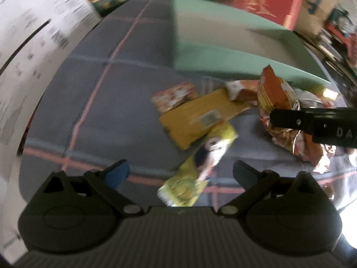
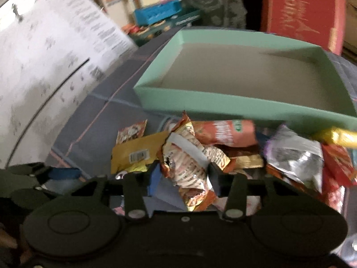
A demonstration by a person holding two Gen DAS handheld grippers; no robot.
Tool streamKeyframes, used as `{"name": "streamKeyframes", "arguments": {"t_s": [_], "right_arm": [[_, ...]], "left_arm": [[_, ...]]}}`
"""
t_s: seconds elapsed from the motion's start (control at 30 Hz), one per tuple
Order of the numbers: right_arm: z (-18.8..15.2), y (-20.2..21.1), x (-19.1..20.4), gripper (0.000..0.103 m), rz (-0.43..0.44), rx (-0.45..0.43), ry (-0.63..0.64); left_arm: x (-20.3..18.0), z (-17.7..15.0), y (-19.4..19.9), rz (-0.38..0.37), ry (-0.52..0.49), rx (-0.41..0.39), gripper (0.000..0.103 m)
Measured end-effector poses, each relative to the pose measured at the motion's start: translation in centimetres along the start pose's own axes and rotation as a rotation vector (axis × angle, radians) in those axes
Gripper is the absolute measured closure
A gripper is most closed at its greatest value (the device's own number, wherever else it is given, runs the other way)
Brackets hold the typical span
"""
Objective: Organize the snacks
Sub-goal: 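Grasp the yellow-green snack stick with left tool while right grasps white-orange pastry bag, then carry both snacks into the green tray and open both tools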
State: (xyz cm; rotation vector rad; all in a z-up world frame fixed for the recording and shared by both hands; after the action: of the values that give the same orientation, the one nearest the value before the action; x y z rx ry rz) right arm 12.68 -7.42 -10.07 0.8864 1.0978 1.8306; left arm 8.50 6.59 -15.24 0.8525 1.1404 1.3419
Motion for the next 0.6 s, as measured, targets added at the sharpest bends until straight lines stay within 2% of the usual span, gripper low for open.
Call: {"name": "streamKeyframes", "arguments": {"t_s": [0.1, 0.17, 0.33, 0.37, 0.4, 0.43, 0.5, 0.6], "right_arm": [[-0.7, 0.7, -1.5, 0.058, 0.003, -0.008, -0.064], [-1.4, 0.9, -2.8, 0.058, -0.001, -0.009, -0.107], [-2.9, 1.8, -5.4, 0.058, 0.002, -0.034, -0.193], [-3.3, 2.1, -5.8, 0.058, 0.005, -0.039, -0.207], [-3.5, 2.2, -6.1, 0.058, 0.009, -0.045, -0.222], [-3.7, 2.4, -6.4, 0.058, 0.011, -0.051, -0.233], [-4.2, 2.8, -6.8, 0.058, 0.015, -0.058, -0.242], [-4.4, 3.0, -6.9, 0.059, 0.017, -0.068, -0.24]], "left_arm": [[-2.3, 0.9, 0.1, 0.001, -0.075, -0.019, 0.019], [-3.8, 1.4, -0.2, -0.001, -0.124, -0.011, 0.033], [-6.5, 1.5, -2.2, 0.001, -0.187, 0.042, 0.039], [-6.8, 1.4, -2.6, 0.008, -0.191, 0.047, 0.045], [-6.9, 1.6, -2.6, 0.036, -0.201, 0.017, 0.055], [-7.1, 1.7, -2.6, 0.064, -0.213, -0.001, 0.078], [-7.3, 1.8, -2.5, 0.024, -0.2, 0.011, 0.082], [-6.8, 1.9, -2.1, 0.03, -0.185, 0.008, 0.082]]}}
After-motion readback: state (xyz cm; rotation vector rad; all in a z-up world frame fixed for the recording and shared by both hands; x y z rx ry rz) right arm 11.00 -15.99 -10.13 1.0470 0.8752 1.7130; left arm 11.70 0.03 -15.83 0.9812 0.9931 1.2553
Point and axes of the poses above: each gripper's, at about its wrist camera, not at the fingertips, and y roughly against the way its jaws point, x to its left, z to its top, the point moved 10 cm from there along -y, roughly the way its jaws point, and after that the axes turned 15 degrees about x, right-handed, at the moved point
